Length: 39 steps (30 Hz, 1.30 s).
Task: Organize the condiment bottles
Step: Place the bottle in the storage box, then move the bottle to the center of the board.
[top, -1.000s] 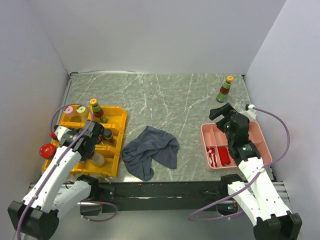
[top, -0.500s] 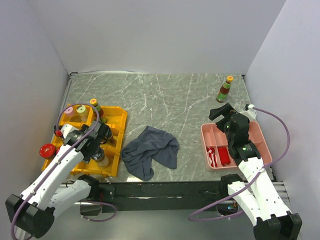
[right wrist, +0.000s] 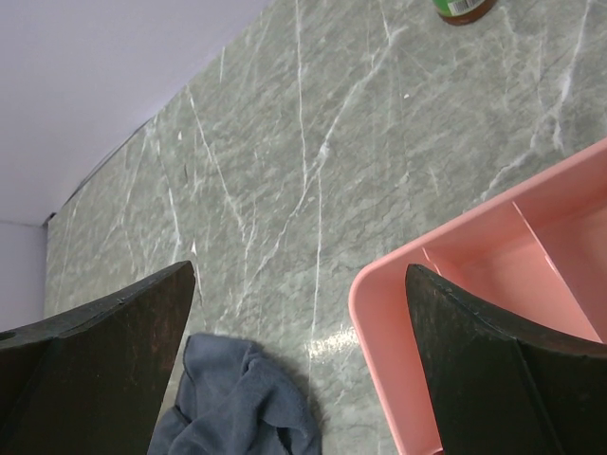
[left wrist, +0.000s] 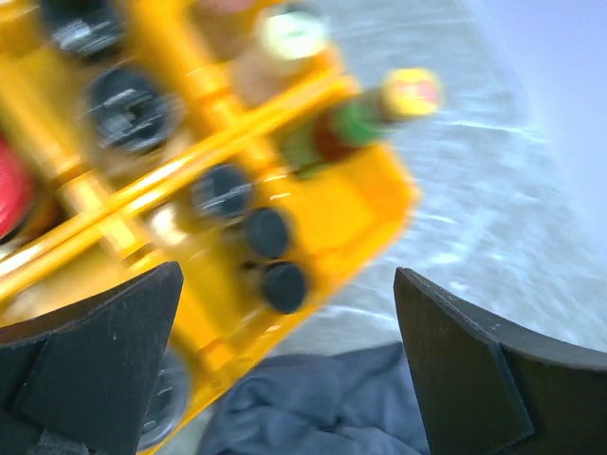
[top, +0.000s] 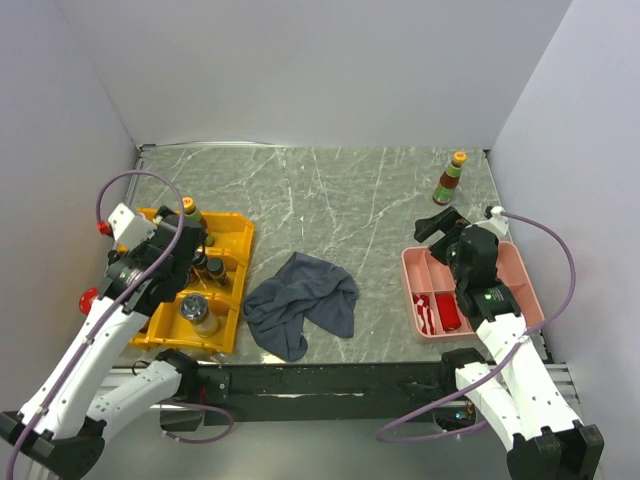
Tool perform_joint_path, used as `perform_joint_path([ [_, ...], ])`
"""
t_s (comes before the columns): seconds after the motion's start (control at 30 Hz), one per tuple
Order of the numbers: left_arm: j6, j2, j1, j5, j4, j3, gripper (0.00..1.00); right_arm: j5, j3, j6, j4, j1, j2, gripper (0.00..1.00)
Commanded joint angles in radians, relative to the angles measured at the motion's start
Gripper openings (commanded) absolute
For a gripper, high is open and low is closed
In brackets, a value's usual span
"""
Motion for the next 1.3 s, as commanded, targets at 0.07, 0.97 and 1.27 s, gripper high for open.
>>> perform_joint_path([
  [0.07,0.623,-0.137,-0.005,0.405,0.74,-0.122,0.99,-0.018,0.057,-0.032,0.018,-0.007,0.027,1.0],
  [0.97,0.647,0.222,-0.095,1.145,1.459,-0.36,0.99,0.203,0.821,-0.478,-0.107,-0.131,0.928,0.95],
  [1.27,0.716,0.202,-0.161,1.094,1.452,-0.413,0.99,0.127,0.91,-0.494,0.007,-0.219,1.07,0.87],
])
